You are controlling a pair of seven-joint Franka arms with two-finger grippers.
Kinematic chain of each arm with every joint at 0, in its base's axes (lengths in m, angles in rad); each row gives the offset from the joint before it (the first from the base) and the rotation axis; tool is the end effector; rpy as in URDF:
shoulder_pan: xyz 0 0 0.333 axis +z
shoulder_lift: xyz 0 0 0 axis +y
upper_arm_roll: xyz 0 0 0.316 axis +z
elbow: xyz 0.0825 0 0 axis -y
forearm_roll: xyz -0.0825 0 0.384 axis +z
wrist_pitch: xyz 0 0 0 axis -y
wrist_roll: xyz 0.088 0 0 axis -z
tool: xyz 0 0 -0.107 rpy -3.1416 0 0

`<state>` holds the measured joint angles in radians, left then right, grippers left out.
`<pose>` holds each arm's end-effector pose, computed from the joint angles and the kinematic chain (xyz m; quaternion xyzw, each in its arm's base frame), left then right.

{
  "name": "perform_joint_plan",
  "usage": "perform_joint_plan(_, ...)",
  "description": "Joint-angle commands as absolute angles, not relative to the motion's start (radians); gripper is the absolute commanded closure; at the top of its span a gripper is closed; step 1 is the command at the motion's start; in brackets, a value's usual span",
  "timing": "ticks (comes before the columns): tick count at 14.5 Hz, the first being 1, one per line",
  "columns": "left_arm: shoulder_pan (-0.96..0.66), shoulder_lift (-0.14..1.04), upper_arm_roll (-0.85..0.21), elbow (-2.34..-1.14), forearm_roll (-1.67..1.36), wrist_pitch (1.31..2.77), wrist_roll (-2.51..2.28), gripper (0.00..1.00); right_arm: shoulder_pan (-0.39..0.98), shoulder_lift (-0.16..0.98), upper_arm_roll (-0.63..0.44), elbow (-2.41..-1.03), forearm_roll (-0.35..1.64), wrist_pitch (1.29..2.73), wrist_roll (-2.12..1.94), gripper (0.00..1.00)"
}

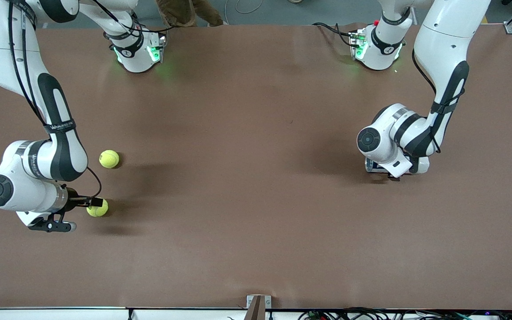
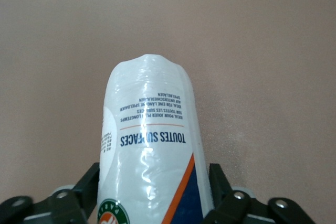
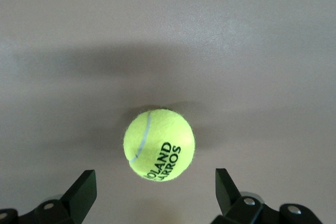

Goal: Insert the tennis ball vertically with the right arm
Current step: 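Grasp the white can with the left gripper while the right gripper grasps a ball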

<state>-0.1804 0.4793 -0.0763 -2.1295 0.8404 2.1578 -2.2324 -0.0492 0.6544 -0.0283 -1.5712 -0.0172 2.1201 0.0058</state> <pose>0.5190 -0.1068 0.1583 -0.7401 -0.5853 -0.1863 0.2736 0.6870 -0.0515 0.2496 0.9979 -0.0342 -0.0532 0.0139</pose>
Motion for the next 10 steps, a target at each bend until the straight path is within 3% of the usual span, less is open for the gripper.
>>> perform_joint_plan(1,-0.172,0.482,-0.08,-2.137,0.862,2.171,-2.249,0.2,-0.066,0.661,-0.017,-1.574,-0.02,2.138,0.003,0.0)
perform_joint_plan(10,-0.172,0.48,-0.08,-2.129,0.861,2.171,-2.264,0.28,-0.077,0.721,-0.014,-1.574,-0.018,2.171,0.003,0.0)
